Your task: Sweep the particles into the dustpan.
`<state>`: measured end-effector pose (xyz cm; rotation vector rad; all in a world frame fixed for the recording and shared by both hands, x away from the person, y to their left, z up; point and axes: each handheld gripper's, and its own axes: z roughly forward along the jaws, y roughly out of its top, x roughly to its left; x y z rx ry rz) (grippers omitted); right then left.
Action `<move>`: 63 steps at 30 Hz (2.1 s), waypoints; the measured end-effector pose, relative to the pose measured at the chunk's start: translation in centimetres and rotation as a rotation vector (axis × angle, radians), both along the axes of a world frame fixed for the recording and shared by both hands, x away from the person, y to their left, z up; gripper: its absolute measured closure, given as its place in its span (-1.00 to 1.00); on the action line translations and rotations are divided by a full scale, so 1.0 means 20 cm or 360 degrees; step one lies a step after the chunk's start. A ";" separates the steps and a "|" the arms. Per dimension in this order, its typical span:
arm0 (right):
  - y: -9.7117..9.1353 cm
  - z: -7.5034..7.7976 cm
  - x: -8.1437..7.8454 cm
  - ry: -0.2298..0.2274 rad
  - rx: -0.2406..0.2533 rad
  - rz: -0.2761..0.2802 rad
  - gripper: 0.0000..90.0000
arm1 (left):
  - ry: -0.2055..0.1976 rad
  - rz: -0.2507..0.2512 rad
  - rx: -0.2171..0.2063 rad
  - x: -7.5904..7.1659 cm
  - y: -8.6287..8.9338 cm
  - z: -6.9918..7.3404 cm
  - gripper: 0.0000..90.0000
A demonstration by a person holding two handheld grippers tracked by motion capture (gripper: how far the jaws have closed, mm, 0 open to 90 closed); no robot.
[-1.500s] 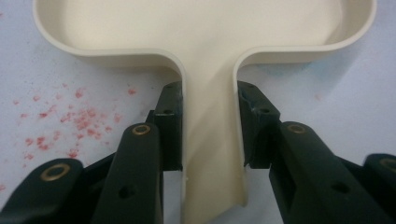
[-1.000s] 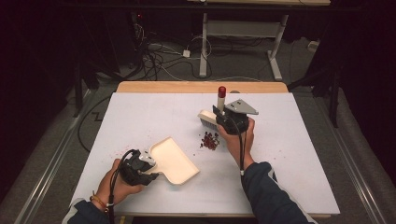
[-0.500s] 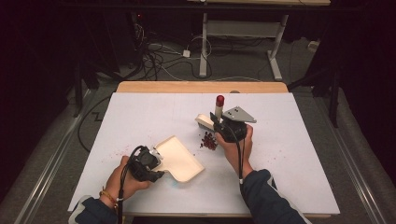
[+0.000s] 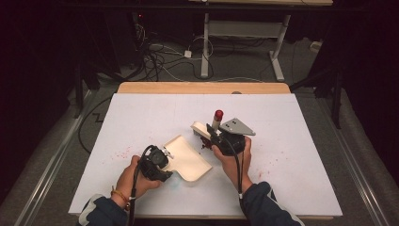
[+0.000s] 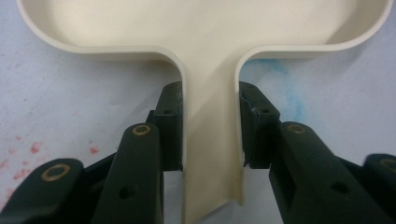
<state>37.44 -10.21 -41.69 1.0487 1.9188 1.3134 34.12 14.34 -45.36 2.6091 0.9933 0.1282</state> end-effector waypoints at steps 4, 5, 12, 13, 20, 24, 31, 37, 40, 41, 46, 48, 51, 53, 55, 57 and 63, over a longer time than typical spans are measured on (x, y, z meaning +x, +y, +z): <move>0.02 0.00 -0.03 0.0007 0.0008 0.0030 0.56 | 0.0010 0.0008 0.0014 0.02 -0.04 -0.01 0.43; 0.02 0.00 -0.04 0.0010 0.0015 0.0035 0.55 | 0.0009 0.0010 0.0017 0.03 -0.05 -0.01 0.43; 0.08 0.00 -0.11 0.0008 0.0033 0.0099 0.56 | 0.0009 0.0022 0.0024 0.04 -0.10 -0.01 0.43; 0.08 0.00 -0.12 0.0007 0.0039 0.0109 0.56 | 0.0008 0.0020 0.0028 0.04 -0.11 -0.01 0.43; 0.11 0.04 -0.17 0.0018 0.0087 0.0179 0.56 | 0.0000 0.0032 0.0013 0.04 -0.10 -0.01 0.42; 0.12 0.06 -0.17 -0.0017 0.0080 0.0193 0.56 | -0.0002 0.0033 0.0006 0.04 -0.10 -0.02 0.42; 0.04 0.13 -0.10 -0.0097 0.0157 0.0137 0.56 | -0.0014 0.0004 0.0014 0.04 -0.10 -0.02 0.42; -0.12 0.23 -0.09 -0.0150 0.0194 0.0117 0.56 | -0.0025 -0.0017 0.0019 0.03 -0.10 -0.02 0.42; -0.21 0.25 -0.09 -0.0145 0.0200 0.0083 0.56 | -0.0028 -0.0024 0.0020 0.03 -0.09 -0.02 0.42; -0.24 0.26 -0.09 -0.0146 0.0180 0.0069 0.56 | -0.0026 -0.0026 0.0021 0.03 -0.09 -0.02 0.42; -0.33 0.21 -0.09 -0.0082 0.0034 -0.0012 0.56 | -0.0020 -0.0037 0.0040 0.02 -0.09 -0.02 0.42; -0.35 0.18 -0.10 -0.0087 -0.0057 -0.0054 0.56 | -0.0018 -0.0053 0.0052 0.01 -0.09 -0.02 0.42; -0.38 0.15 -0.12 -0.0056 -0.0121 -0.0087 0.56 | -0.0018 -0.0052 0.0055 0.01 -0.09 -0.02 0.42; -0.38 0.13 -0.15 -0.0030 -0.0169 -0.0088 0.56 | -0.0019 -0.0047 0.0058 0.01 -0.09 -0.02 0.42; -0.37 0.11 -0.18 0.0003 -0.0196 -0.0054 0.56 | -0.0020 -0.0042 0.0069 0.00 -0.10 -0.02 0.42; -0.35 0.12 -0.23 0.0027 -0.0215 -0.0044 0.56 | -0.0017 -0.0035 0.0075 0.00 -0.10 -0.02 0.42; -0.17 0.09 -0.36 0.0040 -0.0235 0.0090 0.56 | -0.0007 -0.0003 0.0072 0.01 -0.12 -0.02 0.42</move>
